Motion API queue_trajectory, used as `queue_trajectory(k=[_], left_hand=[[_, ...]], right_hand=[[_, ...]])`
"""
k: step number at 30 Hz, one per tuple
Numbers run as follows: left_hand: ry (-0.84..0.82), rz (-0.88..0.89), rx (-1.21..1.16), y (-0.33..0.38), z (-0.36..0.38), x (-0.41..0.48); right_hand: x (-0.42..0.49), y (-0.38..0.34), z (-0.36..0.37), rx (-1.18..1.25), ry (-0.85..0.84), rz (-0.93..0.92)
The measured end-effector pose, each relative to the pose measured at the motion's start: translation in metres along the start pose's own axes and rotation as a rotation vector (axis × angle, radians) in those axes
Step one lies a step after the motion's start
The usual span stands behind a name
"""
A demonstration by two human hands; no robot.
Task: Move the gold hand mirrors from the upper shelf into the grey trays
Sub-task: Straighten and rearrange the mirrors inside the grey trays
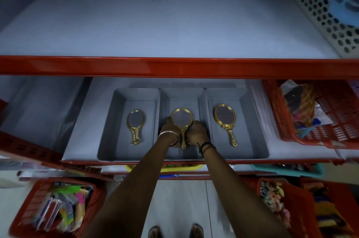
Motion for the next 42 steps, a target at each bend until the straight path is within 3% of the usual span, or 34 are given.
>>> queue_trajectory(k=[5, 7, 9, 12, 18, 25, 42], left_hand=[[0.171, 0.016, 0.091, 0.012, -0.014, -0.014], [0.307, 0.136, 0.128, 0.025, -0.019, -0.022], [0.372, 0.295, 0.0, 0.045, -0.016, -0.027], [0.247, 0.353, -0.361, 0.076, 0.004, -0.036], [-0.068, 0.226, -0.466, 0.114, 0.054, -0.068], [-0.146, 0.104, -0.382, 0.124, 0.078, -0.076], [-0.14, 0.07, -0.454, 0.126, 0.09, -0.071]], right_hand=[[-0.022, -0.016, -0.02, 0.0, 0.098, -0.085], [-0.03, -0.021, -0.034, 0.023, 0.151, -0.188], [-0.035, -0.018, -0.051, 0.056, 0.214, -0.259], [-0.037, -0.002, -0.083, 0.073, 0.366, -0.25], [-0.036, 0.038, -0.133, 0.062, 0.456, -0.054], [-0.04, 0.053, -0.145, 0.098, 0.355, 0.007], [-0.037, 0.055, -0.137, 0.095, 0.304, 0.007]])
Point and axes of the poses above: each hand's wrist, its own x-axis towards the middle knuckle, its own z-axis out of the palm, y = z × x, the point moved 1 cm from there along x, towards the middle knuckle, and after that the axes turned 11 degrees about x, right-handed, at the moved point
